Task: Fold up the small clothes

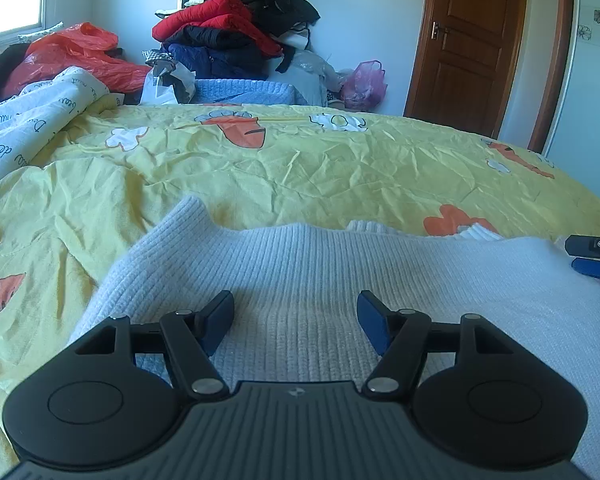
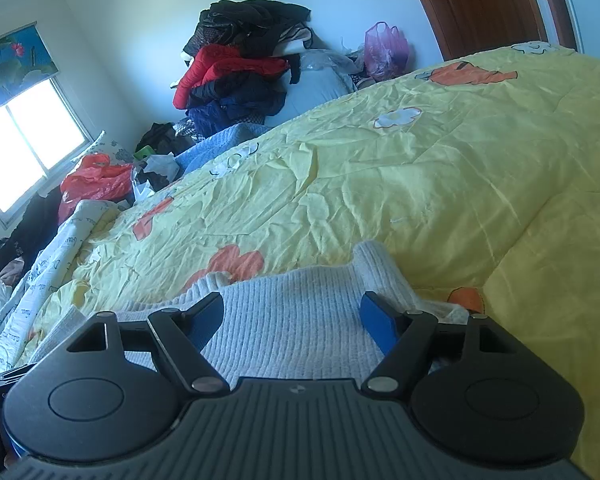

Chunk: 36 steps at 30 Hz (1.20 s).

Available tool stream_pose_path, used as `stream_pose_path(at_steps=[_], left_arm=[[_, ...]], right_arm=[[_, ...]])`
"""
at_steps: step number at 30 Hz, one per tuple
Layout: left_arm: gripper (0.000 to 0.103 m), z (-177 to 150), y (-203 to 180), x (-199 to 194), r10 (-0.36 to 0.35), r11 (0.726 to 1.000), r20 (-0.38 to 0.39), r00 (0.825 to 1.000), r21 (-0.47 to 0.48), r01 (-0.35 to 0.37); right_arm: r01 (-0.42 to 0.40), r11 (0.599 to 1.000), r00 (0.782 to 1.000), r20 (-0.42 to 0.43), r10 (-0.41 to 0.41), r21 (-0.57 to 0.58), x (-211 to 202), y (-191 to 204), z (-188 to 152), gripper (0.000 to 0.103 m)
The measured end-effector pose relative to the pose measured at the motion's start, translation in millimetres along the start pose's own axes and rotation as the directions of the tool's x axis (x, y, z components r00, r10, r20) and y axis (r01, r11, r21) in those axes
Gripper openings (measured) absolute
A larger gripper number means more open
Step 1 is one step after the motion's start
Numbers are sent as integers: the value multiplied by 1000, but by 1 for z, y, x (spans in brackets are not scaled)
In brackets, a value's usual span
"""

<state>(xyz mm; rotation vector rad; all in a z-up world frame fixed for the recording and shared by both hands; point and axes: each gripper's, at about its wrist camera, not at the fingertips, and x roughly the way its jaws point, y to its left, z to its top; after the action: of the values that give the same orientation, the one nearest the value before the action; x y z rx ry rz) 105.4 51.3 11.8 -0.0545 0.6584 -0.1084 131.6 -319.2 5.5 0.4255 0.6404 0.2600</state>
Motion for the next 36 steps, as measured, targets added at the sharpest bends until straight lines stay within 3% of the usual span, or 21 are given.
stream_pose_path(at_steps=[25, 27, 29, 31, 33, 36], left_arm=[[68, 2, -4, -1, 27, 1000, -14, 1000, 17, -26], [68, 5, -9, -13, 71, 997, -25, 997, 46, -70], [68, 3, -9, -41, 92, 994, 11, 996, 67, -92], [69, -5, 0, -75, 72, 997, 63, 995, 19, -73], [81, -20, 17, -110, 58, 994, 99, 993, -95, -49], [82, -51, 45, -144, 28, 949, 105, 994, -314, 7]], right_arm=[[3, 1000, 1000, -2, -3, -7, 0, 1, 0, 79], [6, 1000, 1000, -6, -6, -11, 1, 2, 0, 79], [8, 1000, 1000, -8, -8, -12, 1, 4, 0, 79], [8, 1000, 1000, -7, -8, -13, 1, 5, 0, 79], [6, 1000, 1000, -7, -6, -10, 1, 3, 0, 79], [2, 1000, 1000, -7, -2, -9, 1, 3, 1, 80]])
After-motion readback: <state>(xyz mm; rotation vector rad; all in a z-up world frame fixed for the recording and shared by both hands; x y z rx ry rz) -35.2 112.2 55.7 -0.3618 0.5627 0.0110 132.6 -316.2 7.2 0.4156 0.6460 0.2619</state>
